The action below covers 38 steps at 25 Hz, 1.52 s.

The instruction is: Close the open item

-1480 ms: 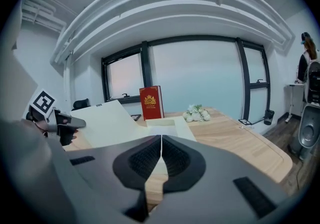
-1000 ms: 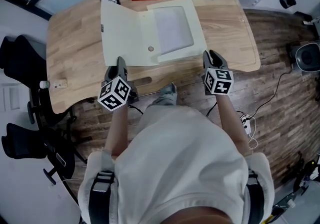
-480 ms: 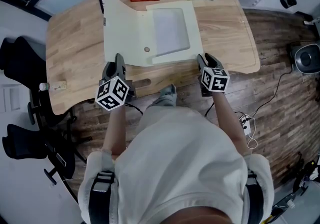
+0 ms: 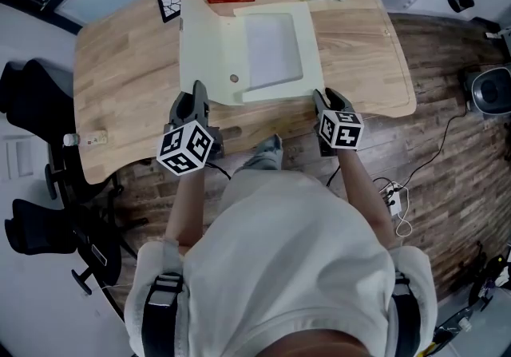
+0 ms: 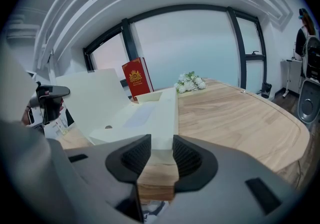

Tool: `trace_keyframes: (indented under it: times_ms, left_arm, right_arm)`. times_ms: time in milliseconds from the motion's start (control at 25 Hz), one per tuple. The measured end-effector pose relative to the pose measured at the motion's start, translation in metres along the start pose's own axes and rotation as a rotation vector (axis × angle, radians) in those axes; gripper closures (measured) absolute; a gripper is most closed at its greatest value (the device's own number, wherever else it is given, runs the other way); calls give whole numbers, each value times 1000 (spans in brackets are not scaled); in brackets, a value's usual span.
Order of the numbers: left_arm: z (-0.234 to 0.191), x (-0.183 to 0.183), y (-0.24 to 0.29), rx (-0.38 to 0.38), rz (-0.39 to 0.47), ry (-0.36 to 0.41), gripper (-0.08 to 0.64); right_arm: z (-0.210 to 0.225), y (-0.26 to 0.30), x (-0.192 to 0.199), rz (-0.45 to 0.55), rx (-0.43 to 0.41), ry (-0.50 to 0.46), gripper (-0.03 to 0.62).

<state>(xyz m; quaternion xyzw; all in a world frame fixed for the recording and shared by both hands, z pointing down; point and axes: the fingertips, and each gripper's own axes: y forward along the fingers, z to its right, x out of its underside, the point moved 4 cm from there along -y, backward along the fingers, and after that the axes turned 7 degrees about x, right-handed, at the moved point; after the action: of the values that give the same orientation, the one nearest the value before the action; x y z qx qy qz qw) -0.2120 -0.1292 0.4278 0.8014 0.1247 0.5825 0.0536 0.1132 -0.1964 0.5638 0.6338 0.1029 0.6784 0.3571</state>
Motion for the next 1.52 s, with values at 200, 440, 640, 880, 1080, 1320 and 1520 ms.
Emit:
trace_keyframes:
  times_ms: [200, 440, 640, 880, 1080, 1320, 1520]
  left_arm:
    - [13, -3, 6, 40, -5, 15, 517]
    - [33, -2, 13, 104, -26, 35, 515]
    - [54, 3, 22, 190, -68, 70, 505]
    - [70, 5, 28, 259, -98, 80, 468]
    - [86, 12, 32, 340, -135, 86, 413]
    - [103, 21, 39, 414, -159, 83, 376]
    - [116, 28, 43, 480, -183, 86, 351]
  right_arm:
    - [-1, 1, 0, 2, 0, 1, 451]
    - [-1, 1, 1, -3, -10, -5, 451]
    - [-1, 1, 1, -2, -5, -8, 451]
    - [-1, 0, 0, -3, -3, -8, 451]
    - [-2, 1, 0, -4, 0, -10, 450]
    - [-2, 1, 0, -4, 5, -9, 449]
    - [-2, 1, 0, -5, 10, -9, 451]
